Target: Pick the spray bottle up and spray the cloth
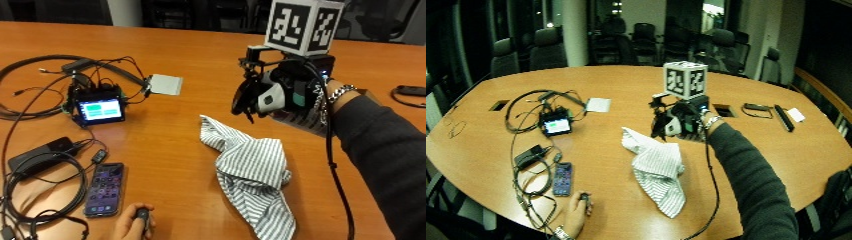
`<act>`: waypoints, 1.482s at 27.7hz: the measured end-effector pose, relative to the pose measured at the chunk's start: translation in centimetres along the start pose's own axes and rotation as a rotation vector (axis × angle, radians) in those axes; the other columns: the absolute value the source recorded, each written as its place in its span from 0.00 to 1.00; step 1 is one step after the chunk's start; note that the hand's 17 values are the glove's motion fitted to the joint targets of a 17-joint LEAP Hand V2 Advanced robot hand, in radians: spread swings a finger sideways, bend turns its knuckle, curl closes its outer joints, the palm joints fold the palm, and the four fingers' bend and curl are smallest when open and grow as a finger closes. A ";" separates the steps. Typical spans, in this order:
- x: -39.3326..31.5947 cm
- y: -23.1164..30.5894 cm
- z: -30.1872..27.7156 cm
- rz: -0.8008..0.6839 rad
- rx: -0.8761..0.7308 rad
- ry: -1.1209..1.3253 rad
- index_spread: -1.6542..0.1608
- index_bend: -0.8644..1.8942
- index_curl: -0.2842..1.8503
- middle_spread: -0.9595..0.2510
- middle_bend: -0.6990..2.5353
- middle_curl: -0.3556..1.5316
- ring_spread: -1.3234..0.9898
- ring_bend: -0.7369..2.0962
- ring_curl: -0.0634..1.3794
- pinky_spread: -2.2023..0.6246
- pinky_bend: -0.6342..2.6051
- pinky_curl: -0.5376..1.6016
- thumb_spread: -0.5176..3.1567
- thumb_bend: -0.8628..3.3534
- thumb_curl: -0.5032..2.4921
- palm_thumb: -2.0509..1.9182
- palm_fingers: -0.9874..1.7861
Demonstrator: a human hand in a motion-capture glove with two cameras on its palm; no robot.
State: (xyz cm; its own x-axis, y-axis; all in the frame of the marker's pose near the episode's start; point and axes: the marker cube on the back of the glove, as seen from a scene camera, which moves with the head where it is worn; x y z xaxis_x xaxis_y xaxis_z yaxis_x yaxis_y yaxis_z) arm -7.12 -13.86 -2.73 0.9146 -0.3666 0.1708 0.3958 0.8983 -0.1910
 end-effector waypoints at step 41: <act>1.7 -8.2 9.9 0.183 1.022 -0.846 0.75 0.41 0.41 0.59 0.35 0.45 0.49 0.44 0.35 0.69 0.34 0.43 0.26 0.20 0.44 0.75 0.83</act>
State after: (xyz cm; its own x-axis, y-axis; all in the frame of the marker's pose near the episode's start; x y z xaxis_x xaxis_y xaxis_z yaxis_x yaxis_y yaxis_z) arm -9.66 -19.41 8.71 0.4680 -0.2948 0.8331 -0.3051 0.8308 0.4654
